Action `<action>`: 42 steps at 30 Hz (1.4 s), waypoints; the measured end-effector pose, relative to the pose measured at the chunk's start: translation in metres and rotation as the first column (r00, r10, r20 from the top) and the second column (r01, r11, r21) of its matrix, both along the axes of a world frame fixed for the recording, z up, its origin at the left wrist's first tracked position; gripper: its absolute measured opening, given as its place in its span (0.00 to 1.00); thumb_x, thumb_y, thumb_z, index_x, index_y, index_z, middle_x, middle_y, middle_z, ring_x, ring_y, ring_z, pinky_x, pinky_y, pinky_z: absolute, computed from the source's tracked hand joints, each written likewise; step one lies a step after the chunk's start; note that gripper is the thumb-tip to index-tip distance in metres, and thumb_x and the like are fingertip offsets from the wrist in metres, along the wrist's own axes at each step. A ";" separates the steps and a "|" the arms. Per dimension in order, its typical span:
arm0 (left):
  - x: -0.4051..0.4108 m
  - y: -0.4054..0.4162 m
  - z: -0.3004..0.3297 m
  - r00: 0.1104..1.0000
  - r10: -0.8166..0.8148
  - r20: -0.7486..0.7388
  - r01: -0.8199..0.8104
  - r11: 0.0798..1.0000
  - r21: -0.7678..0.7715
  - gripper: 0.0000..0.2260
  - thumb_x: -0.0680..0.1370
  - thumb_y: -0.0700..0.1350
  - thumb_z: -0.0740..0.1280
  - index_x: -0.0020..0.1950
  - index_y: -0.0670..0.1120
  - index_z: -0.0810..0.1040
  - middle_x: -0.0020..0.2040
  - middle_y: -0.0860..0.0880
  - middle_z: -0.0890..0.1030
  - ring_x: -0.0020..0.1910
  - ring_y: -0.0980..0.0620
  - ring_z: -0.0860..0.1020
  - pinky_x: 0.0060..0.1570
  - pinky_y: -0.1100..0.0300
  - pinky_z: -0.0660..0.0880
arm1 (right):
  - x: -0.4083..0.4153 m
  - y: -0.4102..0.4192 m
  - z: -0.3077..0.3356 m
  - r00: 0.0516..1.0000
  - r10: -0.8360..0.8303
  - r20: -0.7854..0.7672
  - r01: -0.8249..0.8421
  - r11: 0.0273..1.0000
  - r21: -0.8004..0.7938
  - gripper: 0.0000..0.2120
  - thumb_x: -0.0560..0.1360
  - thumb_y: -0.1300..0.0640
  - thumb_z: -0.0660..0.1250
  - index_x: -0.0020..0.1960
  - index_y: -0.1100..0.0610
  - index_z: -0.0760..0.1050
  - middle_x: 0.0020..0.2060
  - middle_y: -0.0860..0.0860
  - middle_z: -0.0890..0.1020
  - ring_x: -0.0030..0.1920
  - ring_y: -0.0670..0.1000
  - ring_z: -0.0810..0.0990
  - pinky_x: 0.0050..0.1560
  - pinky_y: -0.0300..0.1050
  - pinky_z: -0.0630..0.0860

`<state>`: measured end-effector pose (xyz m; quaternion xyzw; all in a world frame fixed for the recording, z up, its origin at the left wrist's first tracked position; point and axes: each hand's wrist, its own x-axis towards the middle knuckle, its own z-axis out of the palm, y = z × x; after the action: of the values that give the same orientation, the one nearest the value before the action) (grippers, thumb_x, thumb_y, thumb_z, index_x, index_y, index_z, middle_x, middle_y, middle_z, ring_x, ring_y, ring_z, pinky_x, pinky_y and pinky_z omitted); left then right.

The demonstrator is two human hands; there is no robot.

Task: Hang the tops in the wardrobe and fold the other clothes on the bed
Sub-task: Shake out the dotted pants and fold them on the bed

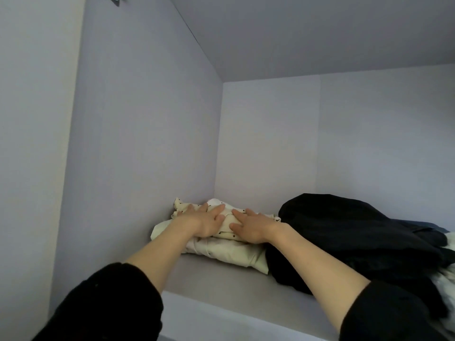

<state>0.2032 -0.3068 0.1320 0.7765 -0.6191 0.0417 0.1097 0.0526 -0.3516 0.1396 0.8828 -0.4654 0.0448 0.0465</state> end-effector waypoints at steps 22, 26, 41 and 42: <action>-0.158 0.226 -0.049 0.585 -0.806 -0.095 0.621 0.520 -0.586 0.15 0.80 0.42 0.60 0.67 0.47 0.72 0.64 0.47 0.74 0.64 0.50 0.72 0.60 0.64 0.65 | -0.169 0.313 -0.063 0.836 -0.185 0.516 0.343 0.911 -0.228 0.18 0.80 0.54 0.56 0.70 0.50 0.67 0.63 0.51 0.76 0.62 0.54 0.74 0.61 0.52 0.72; -0.226 0.304 -0.092 0.375 -0.894 -0.245 0.727 0.448 -0.520 0.15 0.81 0.43 0.58 0.67 0.49 0.71 0.60 0.51 0.76 0.57 0.56 0.73 0.53 0.68 0.65 | -0.239 0.417 -0.109 0.722 -0.390 0.571 0.532 0.841 -0.097 0.18 0.80 0.53 0.57 0.69 0.50 0.68 0.61 0.49 0.78 0.62 0.53 0.74 0.62 0.53 0.71; -0.522 0.632 -0.250 -0.248 -0.766 -0.593 0.960 -0.113 -0.257 0.11 0.81 0.42 0.59 0.61 0.52 0.75 0.53 0.54 0.80 0.52 0.56 0.78 0.53 0.69 0.70 | -0.456 0.856 -0.271 0.014 -0.813 0.582 0.901 0.263 0.346 0.14 0.79 0.56 0.60 0.64 0.53 0.74 0.56 0.51 0.81 0.55 0.52 0.79 0.60 0.46 0.72; -0.545 0.661 -0.259 -0.281 -0.749 -0.600 0.956 -0.161 -0.246 0.12 0.81 0.41 0.59 0.62 0.50 0.75 0.53 0.53 0.80 0.53 0.56 0.78 0.54 0.68 0.70 | -0.470 0.889 -0.277 -0.031 -0.821 0.570 0.910 0.213 0.356 0.14 0.79 0.57 0.60 0.64 0.54 0.75 0.55 0.53 0.82 0.53 0.52 0.79 0.59 0.44 0.73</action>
<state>-0.3420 0.3542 -0.1267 0.0180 -0.9062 -0.3966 0.1454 -0.4173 0.5374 -0.1377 0.3029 -0.8873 0.3443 -0.0499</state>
